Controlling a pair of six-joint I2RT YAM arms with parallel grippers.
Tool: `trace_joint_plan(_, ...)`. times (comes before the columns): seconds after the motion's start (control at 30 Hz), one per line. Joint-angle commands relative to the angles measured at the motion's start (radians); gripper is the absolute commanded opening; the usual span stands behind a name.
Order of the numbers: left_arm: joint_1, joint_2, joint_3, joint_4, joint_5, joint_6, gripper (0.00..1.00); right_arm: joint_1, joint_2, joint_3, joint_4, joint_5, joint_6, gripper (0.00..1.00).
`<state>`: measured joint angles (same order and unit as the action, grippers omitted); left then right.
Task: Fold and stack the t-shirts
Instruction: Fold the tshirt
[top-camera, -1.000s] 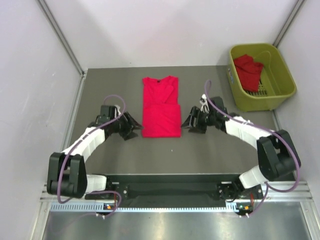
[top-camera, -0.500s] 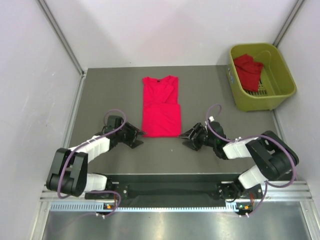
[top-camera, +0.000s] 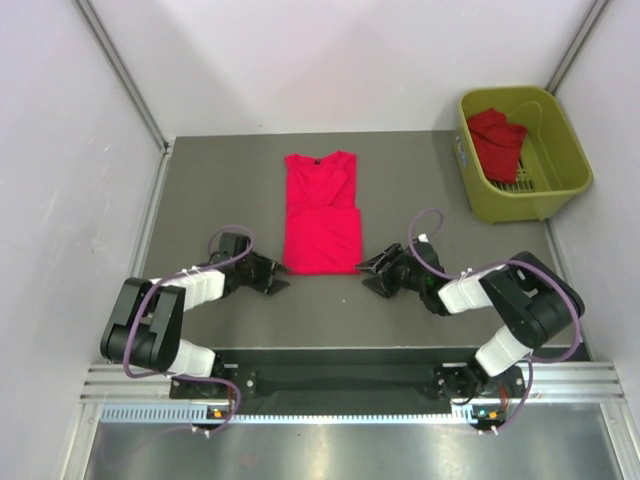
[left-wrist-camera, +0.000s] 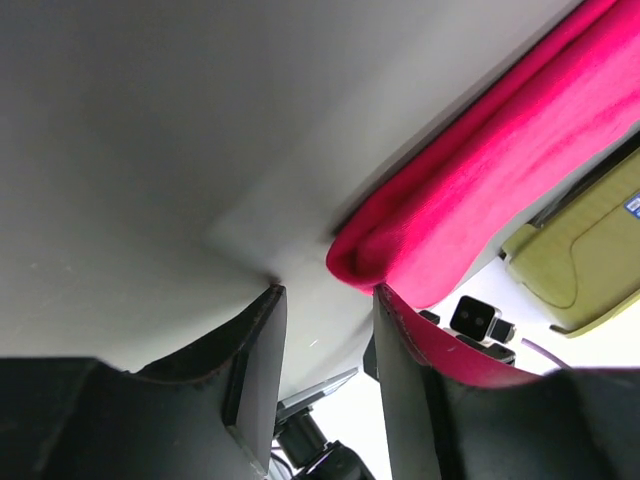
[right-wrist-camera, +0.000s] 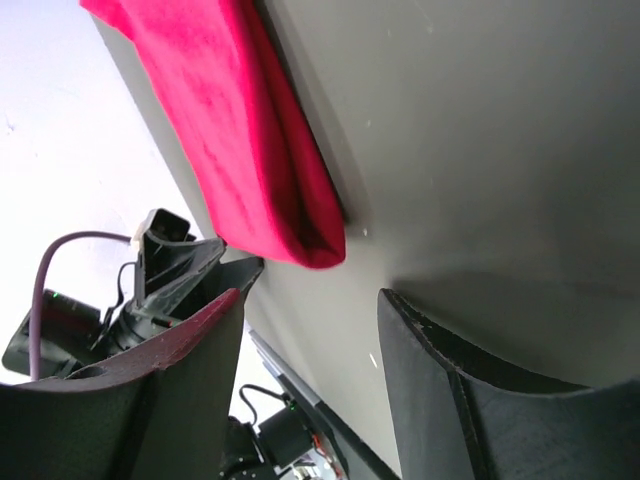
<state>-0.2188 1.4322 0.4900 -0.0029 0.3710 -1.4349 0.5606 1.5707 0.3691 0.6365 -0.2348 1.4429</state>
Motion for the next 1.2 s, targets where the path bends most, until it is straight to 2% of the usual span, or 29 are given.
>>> trace_joint_plan(0.0, -0.001, 0.022, 0.019, 0.007, -0.066, -0.009, 0.45, 0.019, 0.038, 0.051, 0.008, 0.011, -0.003, 0.56)
trace_joint_plan(0.13, 0.007, 0.062, 0.019, 0.024, -0.063, -0.006, 0.44, 0.024, 0.057, 0.054, 0.009, 0.022, 0.016, 0.56)
trace_joint_plan(0.27, 0.022, 0.088, 0.022, 0.043, -0.055, 0.002, 0.34, 0.024, 0.081, 0.079, -0.001, 0.017, 0.005, 0.52)
trace_joint_plan(0.37, 0.041, 0.091, 0.022, 0.044, -0.057, 0.022, 0.22, 0.024, 0.107, 0.091, 0.0, 0.012, -0.003, 0.45)
trace_joint_plan(0.43, 0.048, 0.089, 0.027, 0.038, -0.05, 0.046, 0.03, 0.022, 0.126, 0.102, -0.001, -0.001, -0.019, 0.39)
trace_joint_plan(0.47, 0.056, 0.089, 0.032, 0.018, -0.05, 0.06, 0.0, 0.022, 0.129, 0.103, -0.004, -0.003, -0.027, 0.32)
trace_joint_plan(0.53, 0.062, 0.088, 0.035, 0.007, -0.049, 0.088, 0.0, 0.021, 0.134, 0.096, -0.008, -0.001, -0.036, 0.25)
trace_joint_plan(0.67, 0.067, 0.074, 0.006, 0.024, -0.027, 0.088, 0.0, 0.015, 0.137, 0.076, 0.02, -0.006, -0.041, 0.0)
trace_joint_plan(0.77, 0.065, 0.03, -0.021, 0.024, -0.011, 0.091, 0.0, 0.015, 0.091, 0.053, 0.025, -0.018, -0.058, 0.0)
trace_joint_plan(0.93, 0.052, -0.071, -0.083, -0.04, -0.009, 0.108, 0.0, 0.019, -0.034, 0.019, -0.075, -0.006, -0.154, 0.0)
trace_joint_plan(1.1, 0.016, -0.202, -0.152, -0.072, 0.009, 0.076, 0.0, 0.079, -0.129, -0.018, -0.116, 0.005, -0.164, 0.0)
trace_joint_plan(1.17, -0.01, -0.275, -0.159, -0.138, 0.005, 0.074, 0.0, 0.128, -0.182, -0.022, -0.139, 0.032, -0.162, 0.0)
